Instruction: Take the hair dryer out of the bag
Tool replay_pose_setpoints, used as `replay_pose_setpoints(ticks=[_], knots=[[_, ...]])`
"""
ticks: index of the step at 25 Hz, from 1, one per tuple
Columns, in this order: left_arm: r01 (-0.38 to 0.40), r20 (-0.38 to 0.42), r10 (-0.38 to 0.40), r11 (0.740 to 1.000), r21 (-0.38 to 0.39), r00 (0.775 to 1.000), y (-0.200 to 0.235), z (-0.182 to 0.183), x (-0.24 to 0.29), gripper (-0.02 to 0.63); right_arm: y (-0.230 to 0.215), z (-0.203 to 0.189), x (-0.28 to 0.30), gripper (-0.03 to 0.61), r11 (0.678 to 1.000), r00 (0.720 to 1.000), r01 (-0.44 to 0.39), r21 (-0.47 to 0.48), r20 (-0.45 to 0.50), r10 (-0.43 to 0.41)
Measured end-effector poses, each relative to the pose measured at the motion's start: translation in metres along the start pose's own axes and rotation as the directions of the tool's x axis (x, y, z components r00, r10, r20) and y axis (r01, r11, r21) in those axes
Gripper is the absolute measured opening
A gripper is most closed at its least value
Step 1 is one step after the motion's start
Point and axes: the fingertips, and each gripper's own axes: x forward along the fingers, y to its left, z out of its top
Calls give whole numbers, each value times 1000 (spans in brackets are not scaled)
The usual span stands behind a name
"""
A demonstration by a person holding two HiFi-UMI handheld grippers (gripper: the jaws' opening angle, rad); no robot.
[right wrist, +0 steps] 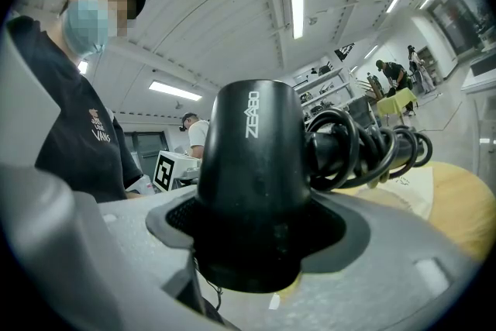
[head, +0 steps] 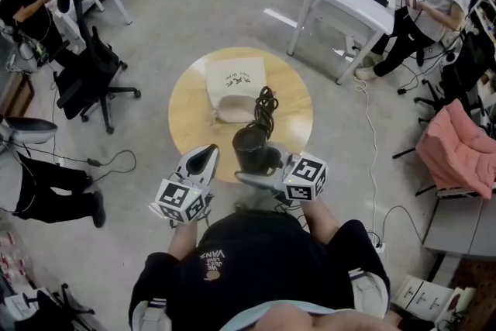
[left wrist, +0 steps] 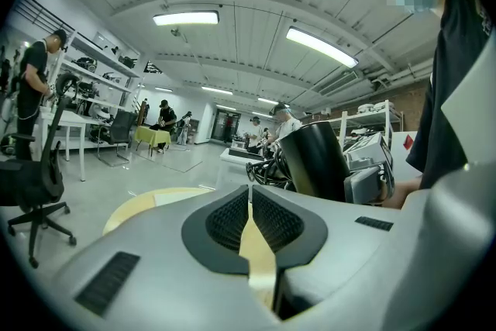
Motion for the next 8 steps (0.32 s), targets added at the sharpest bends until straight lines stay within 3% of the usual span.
replay_pose_setpoints(ticks=[8], knots=[[-11,-5,11,1000,2,1000,1,1,2,28,1,1,1,357,1000,1000,-11,6,-1,11]])
